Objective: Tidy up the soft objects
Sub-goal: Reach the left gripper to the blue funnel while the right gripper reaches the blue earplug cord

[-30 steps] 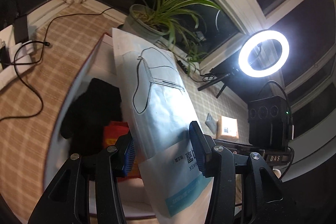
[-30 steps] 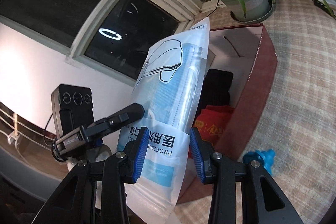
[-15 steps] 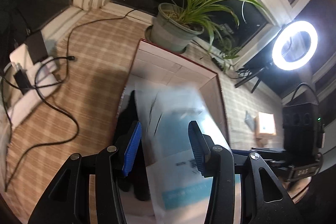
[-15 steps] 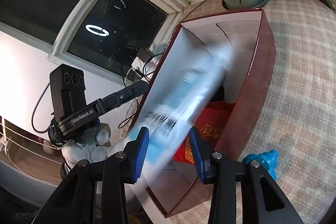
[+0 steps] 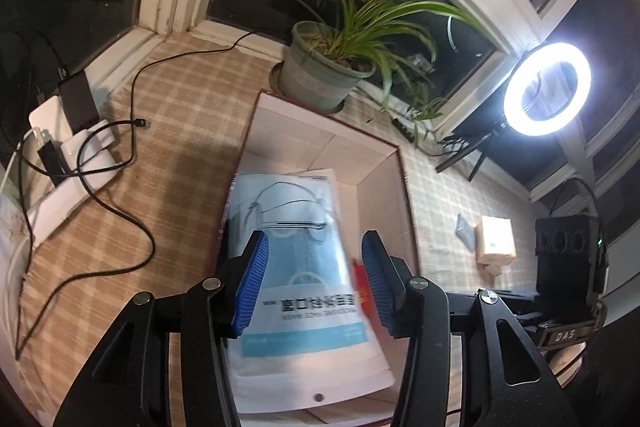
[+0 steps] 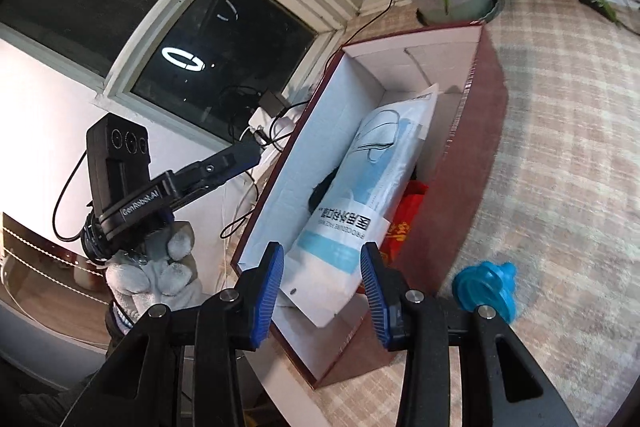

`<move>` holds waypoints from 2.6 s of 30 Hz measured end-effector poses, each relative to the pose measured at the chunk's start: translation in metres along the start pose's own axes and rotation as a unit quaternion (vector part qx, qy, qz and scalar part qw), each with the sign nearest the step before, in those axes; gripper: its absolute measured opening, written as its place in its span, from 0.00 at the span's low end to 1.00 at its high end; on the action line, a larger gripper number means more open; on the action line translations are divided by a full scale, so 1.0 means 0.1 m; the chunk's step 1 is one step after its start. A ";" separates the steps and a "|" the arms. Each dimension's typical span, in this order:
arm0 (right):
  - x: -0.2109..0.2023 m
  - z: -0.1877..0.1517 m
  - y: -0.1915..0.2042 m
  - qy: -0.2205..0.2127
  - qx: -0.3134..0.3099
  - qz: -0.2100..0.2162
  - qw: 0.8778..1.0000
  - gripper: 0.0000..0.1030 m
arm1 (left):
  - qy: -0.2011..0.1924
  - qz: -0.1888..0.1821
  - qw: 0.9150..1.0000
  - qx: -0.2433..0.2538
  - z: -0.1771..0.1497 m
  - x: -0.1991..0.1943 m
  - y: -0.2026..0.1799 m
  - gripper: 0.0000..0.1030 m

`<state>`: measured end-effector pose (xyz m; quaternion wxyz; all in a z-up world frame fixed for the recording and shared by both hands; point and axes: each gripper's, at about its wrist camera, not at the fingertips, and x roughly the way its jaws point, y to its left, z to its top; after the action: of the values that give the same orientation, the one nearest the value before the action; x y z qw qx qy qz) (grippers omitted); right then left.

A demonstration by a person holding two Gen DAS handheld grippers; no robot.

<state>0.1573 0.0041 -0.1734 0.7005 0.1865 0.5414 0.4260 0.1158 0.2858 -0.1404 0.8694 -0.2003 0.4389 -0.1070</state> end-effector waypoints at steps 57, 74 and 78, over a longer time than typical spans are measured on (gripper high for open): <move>-1.86 -1.61 -1.81 -0.039 -0.042 -0.255 0.965 0.59 | -0.061 0.126 0.990 -0.009 -1.63 1.20 -1.69 0.56; -1.51 -1.79 -1.79 -0.036 -0.134 -0.306 0.942 0.59 | -0.074 0.156 0.985 -0.005 -1.49 1.45 -1.64 0.56; -1.41 -1.82 -1.73 -0.035 -0.175 -0.334 0.926 0.59 | -0.074 0.156 0.985 -0.006 -1.47 1.51 -1.63 0.56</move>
<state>0.0519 -0.2427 -0.2766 0.8420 -0.1154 0.4647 0.2487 0.0849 0.0480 -0.2557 0.9041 -0.1422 0.4001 0.0480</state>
